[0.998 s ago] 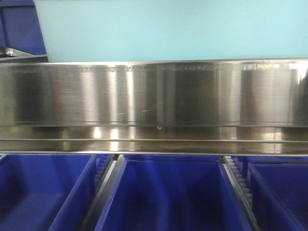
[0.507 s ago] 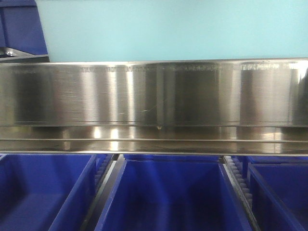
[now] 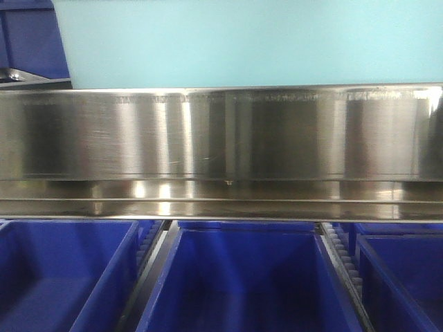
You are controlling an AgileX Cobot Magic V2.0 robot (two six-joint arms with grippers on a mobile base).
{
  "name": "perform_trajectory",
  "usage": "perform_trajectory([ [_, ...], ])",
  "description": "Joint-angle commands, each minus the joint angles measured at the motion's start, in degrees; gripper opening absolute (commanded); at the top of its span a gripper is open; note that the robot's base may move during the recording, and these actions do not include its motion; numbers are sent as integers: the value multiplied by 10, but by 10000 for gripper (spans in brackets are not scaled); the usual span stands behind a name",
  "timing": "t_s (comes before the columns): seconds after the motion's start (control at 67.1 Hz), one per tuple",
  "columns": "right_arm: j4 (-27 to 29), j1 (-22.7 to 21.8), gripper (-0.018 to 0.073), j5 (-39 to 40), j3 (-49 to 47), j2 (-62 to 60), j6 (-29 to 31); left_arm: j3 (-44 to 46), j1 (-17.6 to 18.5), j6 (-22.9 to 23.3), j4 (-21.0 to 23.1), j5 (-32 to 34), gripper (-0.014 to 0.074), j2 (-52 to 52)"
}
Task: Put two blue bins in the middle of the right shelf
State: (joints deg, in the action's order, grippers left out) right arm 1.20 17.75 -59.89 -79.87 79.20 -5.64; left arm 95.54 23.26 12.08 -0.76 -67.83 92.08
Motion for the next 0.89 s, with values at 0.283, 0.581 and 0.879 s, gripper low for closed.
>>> perform_trajectory([
  [0.283, 32, 0, 249, 33, 65, -6, -3, -57, 4, 0, 33, 38, 215, -3],
  [0.581, 37, 0, -154, 34, 66, -6, -3, -57, 4, 0, 33, 43, -111, -3],
  [0.879, 42, 1, -154, 61, 66, -29, -3, -57, 4, 0, 34, 46, -111, -20],
])
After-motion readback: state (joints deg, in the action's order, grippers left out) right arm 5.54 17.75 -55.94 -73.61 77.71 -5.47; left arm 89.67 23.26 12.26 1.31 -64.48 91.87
